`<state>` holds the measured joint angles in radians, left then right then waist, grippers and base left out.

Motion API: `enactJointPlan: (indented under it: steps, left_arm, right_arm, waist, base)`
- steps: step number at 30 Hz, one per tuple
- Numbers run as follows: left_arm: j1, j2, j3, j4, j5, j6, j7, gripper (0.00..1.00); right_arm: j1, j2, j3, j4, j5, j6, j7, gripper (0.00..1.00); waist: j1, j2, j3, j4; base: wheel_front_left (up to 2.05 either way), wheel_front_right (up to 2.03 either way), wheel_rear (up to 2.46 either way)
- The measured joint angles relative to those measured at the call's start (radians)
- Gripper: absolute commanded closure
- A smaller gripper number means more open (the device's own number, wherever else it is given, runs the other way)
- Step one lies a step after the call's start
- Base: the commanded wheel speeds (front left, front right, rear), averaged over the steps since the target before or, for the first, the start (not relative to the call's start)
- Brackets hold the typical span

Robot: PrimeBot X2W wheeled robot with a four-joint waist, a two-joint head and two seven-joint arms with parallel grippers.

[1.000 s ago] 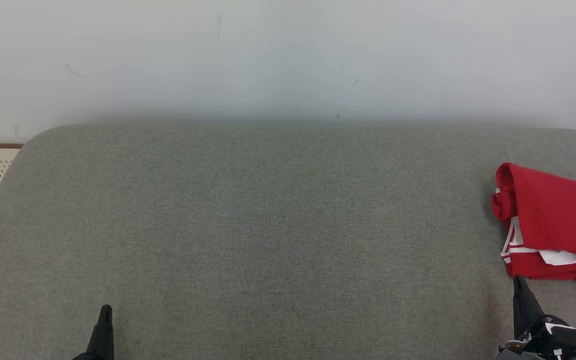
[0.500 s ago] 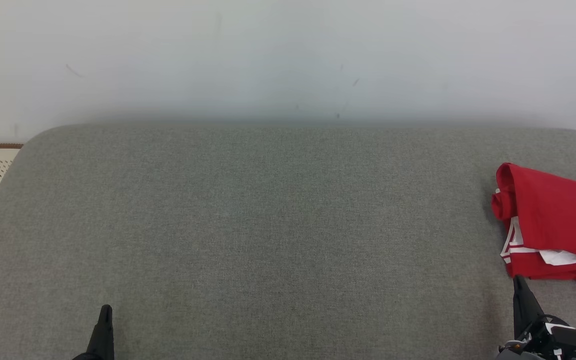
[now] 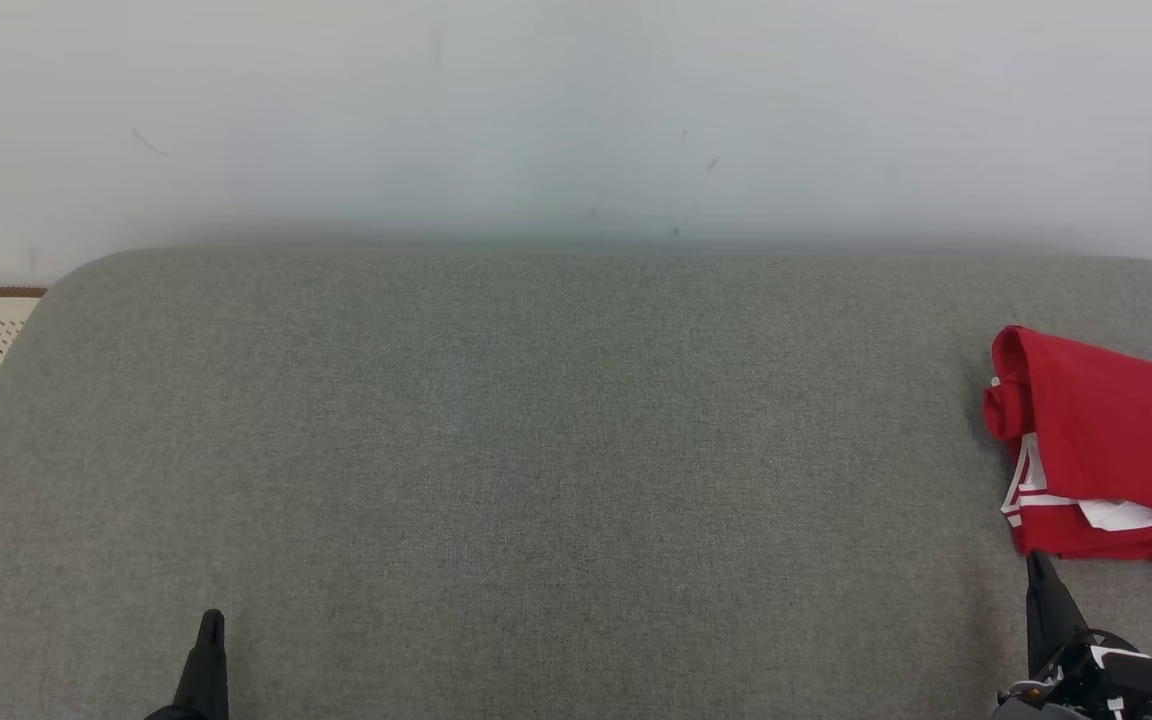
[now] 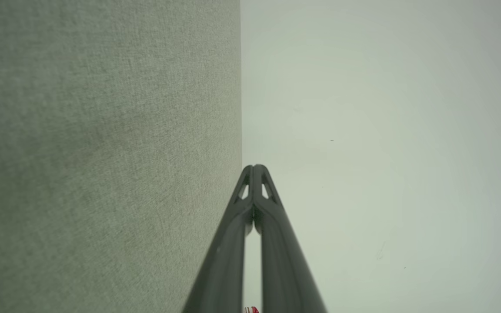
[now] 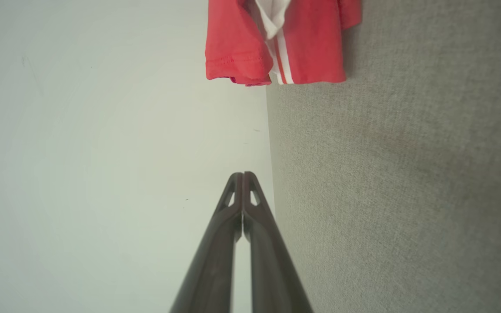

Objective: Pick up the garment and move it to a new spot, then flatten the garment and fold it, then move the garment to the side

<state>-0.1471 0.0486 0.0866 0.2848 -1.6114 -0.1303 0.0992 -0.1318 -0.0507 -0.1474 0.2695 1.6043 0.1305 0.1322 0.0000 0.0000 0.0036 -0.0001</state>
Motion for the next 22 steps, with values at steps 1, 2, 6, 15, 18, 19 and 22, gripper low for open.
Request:
enactJointPlan:
  steps: [1, 2, 6, 15, 18, 19, 22]
  left_arm:
    - [0.0, 0.0, 0.0, 0.0, 0.0, 0.0, 0.0, 1.0]
    - [0.0, 0.0, 0.0, 0.0, 0.0, 0.0, 0.0, 1.0]
    - [0.0, 0.0, 0.0, 0.0, 0.0, 0.0, 0.0, 1.0]
    - [0.0, 0.0, 0.0, 0.0, 0.0, 0.0, 0.0, 1.0]
    - [0.0, 0.0, 0.0, 0.0, 0.0, 0.0, 0.0, 1.0]
    - [0.0, 0.0, 0.0, 0.0, 0.0, 0.0, 0.0, 1.0]
    - [0.0, 0.0, 0.0, 0.0, 0.0, 0.0, 0.0, 1.0]
  right_arm:
    - [0.0, 0.0, 0.0, 0.0, 0.0, 0.0, 0.0, 1.0]
    - [0.0, 0.0, 0.0, 0.0, 0.0, 0.0, 0.0, 1.0]
    - [0.0, 0.0, 0.0, 0.0, 0.0, 0.0, 0.0, 1.0]
    - [0.0, 0.0, 0.0, 0.0, 0.0, 0.0, 0.0, 1.0]
    - [0.0, 0.0, 0.0, 0.0, 0.0, 0.0, 0.0, 1.0]
    - [0.0, 0.0, 0.0, 0.0, 0.0, 0.0, 0.0, 1.0]
    - [0.0, 0.0, 0.0, 0.0, 0.0, 0.0, 0.0, 1.0]
  waist:
    - [-0.0001, 0.0, 0.0, 0.0]
    - [0.0, 0.0, 0.0, 0.0]
    - [0.0, 0.0, 0.0, 0.0]
    - [0.0, 0.0, 0.0, 0.0]
    - [0.0, 0.0, 0.0, 0.0]
    - [0.0, 0.0, 0.0, 0.0]
    - [0.0, 0.0, 0.0, 0.0]
  base:
    - [0.0, 0.0, 0.0]
    - [0.0, 0.0, 0.0]
    - [0.0, 0.0, 0.0]
    - [0.0, 0.0, 0.0]
    - [0.0, 0.0, 0.0]
    - [0.0, 0.0, 0.0]
    - [0.0, 0.0, 0.0]
